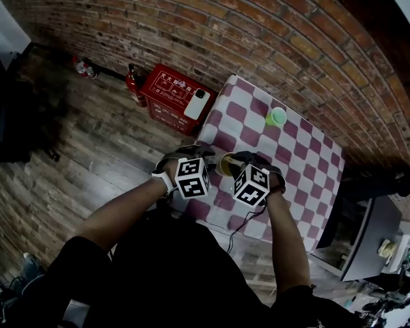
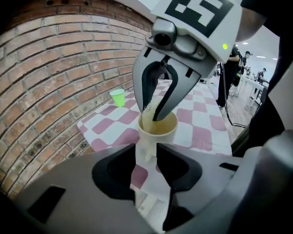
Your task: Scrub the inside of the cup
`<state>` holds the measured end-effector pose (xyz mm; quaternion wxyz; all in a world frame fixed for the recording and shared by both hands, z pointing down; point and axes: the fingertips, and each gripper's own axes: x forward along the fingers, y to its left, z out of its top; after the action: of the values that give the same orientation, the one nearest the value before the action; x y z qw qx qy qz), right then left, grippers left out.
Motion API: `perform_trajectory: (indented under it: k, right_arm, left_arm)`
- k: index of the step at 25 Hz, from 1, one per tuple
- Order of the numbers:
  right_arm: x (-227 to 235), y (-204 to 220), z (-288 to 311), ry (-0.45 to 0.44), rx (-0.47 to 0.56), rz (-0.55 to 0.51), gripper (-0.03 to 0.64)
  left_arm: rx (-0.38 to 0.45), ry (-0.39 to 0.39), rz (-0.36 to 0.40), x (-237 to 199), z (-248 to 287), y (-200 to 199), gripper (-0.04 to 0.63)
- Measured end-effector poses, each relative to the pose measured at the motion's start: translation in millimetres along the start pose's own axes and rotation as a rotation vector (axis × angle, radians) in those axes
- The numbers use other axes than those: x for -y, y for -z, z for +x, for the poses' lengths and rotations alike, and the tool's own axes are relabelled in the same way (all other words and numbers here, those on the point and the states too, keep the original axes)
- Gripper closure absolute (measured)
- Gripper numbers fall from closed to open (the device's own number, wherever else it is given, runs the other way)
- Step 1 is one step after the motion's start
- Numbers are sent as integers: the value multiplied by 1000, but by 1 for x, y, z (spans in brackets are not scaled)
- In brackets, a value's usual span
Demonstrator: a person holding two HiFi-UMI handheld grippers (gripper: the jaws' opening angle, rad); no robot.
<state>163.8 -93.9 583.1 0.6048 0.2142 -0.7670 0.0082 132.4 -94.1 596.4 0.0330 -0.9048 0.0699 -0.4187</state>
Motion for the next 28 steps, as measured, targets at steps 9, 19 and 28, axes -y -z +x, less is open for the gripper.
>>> perform_trajectory:
  k: [9,19,28]
  right_arm:
    - [-15,8,20,-132,-3,250,540]
    - [13,-12,-53,-282,273,659,540]
    - [32,1,-65,-141,247,689,540]
  left_arm:
    - [-12,11,-44,3,2,8,451]
    - [-4,5,-44,0,4,2,451]
    - [-8,6,-70,0,5,4,452]
